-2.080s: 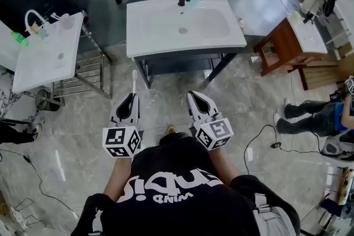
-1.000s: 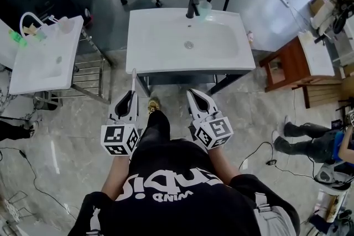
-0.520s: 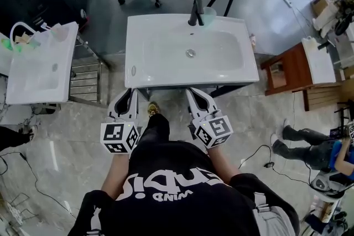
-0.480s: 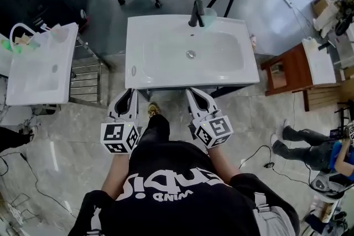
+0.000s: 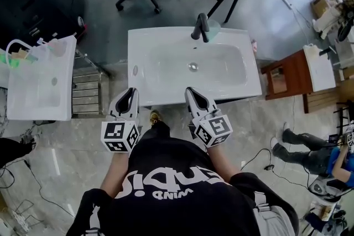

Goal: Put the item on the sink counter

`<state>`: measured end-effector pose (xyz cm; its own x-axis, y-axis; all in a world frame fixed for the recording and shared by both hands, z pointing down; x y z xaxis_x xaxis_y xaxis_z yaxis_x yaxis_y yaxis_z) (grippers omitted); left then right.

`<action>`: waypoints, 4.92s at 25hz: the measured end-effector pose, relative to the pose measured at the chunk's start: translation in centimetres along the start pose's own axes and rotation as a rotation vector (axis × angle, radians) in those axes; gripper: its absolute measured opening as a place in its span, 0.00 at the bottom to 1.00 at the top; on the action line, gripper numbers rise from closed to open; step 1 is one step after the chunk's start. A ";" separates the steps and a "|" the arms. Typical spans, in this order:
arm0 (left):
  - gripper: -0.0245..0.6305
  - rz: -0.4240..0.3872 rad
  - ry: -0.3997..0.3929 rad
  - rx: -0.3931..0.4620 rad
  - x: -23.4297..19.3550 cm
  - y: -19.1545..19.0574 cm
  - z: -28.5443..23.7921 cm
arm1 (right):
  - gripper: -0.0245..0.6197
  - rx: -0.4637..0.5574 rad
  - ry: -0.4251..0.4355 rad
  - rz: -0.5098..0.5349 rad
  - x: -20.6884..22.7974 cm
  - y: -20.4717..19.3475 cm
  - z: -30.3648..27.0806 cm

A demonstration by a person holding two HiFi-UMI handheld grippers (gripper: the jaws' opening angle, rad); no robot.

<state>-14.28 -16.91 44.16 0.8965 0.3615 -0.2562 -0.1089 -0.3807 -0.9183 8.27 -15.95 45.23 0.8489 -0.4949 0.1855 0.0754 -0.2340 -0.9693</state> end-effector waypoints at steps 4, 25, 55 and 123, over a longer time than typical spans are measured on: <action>0.12 0.002 -0.015 -0.004 -1.7 1.2 -1.9 | 0.07 0.007 -0.006 0.005 0.4 1.0 -2.7; 0.12 0.023 0.023 0.033 -3.9 5.3 -7.3 | 0.07 -0.002 0.045 0.032 4.3 4.1 -9.2; 0.12 0.059 0.142 -0.183 -7.3 -2.1 -15.5 | 0.07 -0.006 0.121 0.037 8.4 4.9 -12.6; 0.13 0.034 0.269 -0.528 -11.1 -11.4 -20.0 | 0.07 -0.043 0.117 0.024 9.0 3.4 -12.5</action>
<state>-14.44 -33.58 63.48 0.9811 0.1398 -0.1338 0.0275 -0.7852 -0.6187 9.66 -31.69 45.59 0.7835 -0.5942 0.1820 0.0310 -0.2551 -0.9664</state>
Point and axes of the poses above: the fingertips, and each gripper's own axes: z backward along the fingers, x to its right, y out of its top, the point moved 5 cm from there along z, backward along the fingers, and after that the axes turned 4 degrees about z, right-handed, at the moved point
